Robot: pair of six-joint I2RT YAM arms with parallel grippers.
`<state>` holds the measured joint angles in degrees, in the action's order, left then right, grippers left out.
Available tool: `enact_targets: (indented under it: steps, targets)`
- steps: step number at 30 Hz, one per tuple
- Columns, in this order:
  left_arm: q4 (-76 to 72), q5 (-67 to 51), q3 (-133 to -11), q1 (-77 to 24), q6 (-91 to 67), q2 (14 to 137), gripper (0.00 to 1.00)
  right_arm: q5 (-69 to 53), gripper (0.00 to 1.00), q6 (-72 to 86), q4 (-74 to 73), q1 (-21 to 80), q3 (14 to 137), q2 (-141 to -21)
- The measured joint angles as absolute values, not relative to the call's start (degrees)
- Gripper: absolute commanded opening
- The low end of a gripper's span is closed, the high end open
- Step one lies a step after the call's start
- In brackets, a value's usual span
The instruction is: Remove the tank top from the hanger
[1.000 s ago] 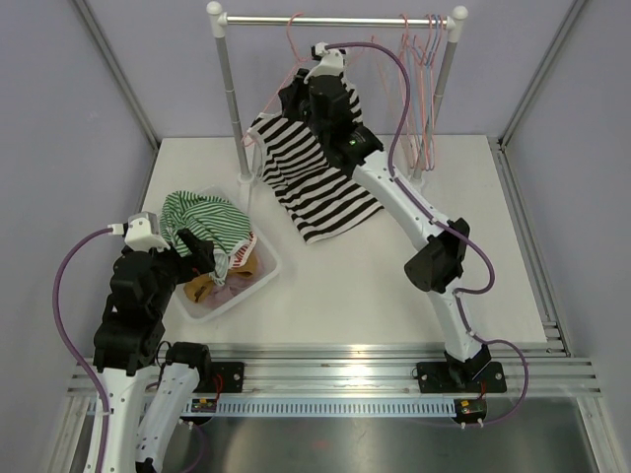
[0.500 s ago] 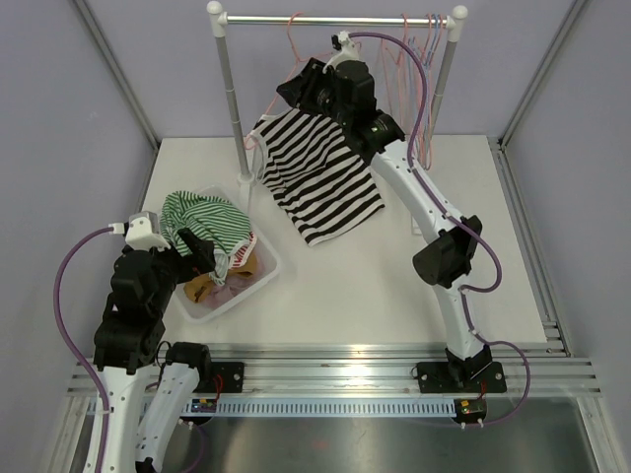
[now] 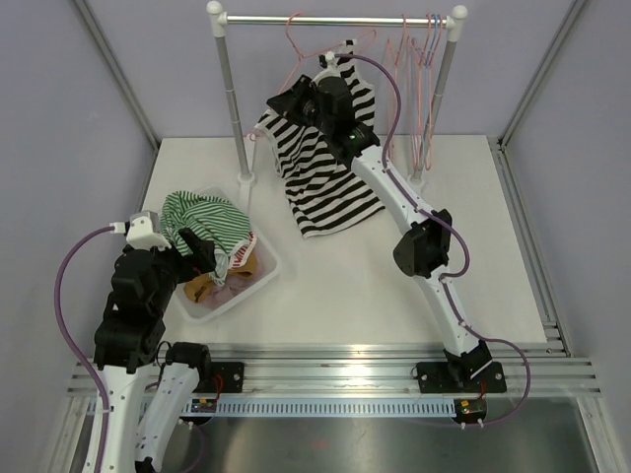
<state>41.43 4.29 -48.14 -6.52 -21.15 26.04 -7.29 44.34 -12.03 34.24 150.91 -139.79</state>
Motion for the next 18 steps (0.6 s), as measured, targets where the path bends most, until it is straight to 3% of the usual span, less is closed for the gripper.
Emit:
enact_targets:
  steps: [1,6,18]
  targets:
    - [41.43,4.27,-48.14,-6.52,-21.15,26.04,0.99,-7.64,0.11,44.91,-11.57,34.24,151.94,-140.73]
    - [41.43,4.19,-48.14,-6.52,-21.12,26.04,0.99,-9.06,0.0,46.48,-8.36,34.24,151.98,-141.4]
    - [41.43,3.62,-48.14,-6.74,-20.97,26.04,0.99,-15.86,0.0,49.5,-7.86,34.13,148.0,-137.19]
